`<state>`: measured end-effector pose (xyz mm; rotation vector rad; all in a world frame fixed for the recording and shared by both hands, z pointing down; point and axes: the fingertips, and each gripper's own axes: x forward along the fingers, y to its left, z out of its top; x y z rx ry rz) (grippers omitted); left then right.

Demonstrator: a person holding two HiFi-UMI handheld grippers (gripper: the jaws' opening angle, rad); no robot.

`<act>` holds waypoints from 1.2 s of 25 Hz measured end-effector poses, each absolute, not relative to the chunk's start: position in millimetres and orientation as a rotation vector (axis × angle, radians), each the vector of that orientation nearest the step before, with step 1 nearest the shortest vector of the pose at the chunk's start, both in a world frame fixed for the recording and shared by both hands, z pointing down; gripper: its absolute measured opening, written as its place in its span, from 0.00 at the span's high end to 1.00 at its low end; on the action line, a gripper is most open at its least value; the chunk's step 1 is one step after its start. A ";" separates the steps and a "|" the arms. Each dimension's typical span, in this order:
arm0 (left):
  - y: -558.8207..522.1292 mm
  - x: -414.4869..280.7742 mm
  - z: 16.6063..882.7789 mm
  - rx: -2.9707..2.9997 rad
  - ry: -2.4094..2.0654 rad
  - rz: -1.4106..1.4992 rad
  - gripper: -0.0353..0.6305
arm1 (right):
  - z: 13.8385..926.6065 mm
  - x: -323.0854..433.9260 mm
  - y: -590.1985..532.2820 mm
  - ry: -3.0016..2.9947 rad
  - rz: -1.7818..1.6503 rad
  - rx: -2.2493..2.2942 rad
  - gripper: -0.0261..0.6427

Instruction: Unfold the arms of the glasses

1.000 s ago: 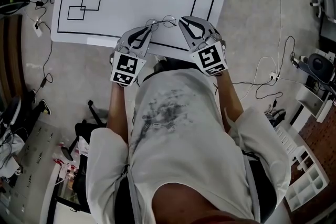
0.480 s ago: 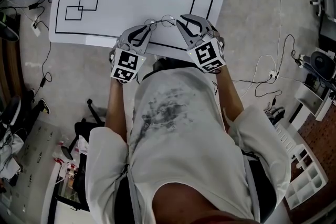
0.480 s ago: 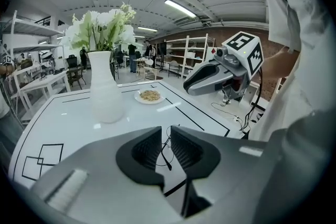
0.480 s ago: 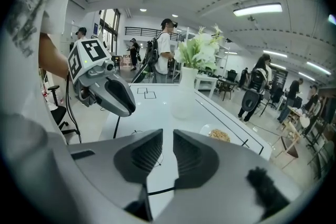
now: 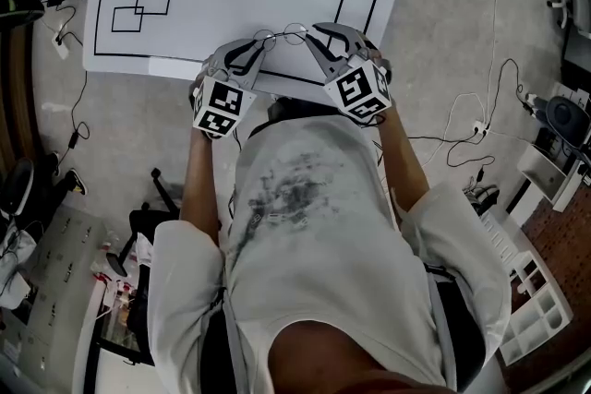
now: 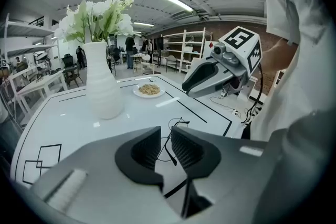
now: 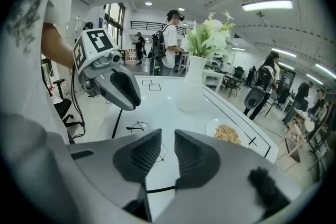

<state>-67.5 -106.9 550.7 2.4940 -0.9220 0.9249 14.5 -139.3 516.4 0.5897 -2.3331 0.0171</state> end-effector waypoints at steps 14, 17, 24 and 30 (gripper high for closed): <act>-108.3 -71.4 569.6 2.492 -0.883 1.013 0.86 | 542.7 9.3 -138.1 -2.273 -0.027 0.484 0.83; -108.7 -71.2 573.3 2.495 -0.875 1.039 0.89 | 546.2 10.1 -138.4 -2.263 -0.035 0.462 0.83; -109.7 -71.9 586.8 2.502 -0.829 1.127 0.89 | 557.0 10.4 -140.0 -2.239 -0.053 0.395 0.83; -109.9 -72.6 596.0 2.504 -0.793 1.193 0.89 | 566.0 10.8 -138.4 -2.220 -0.057 0.355 0.83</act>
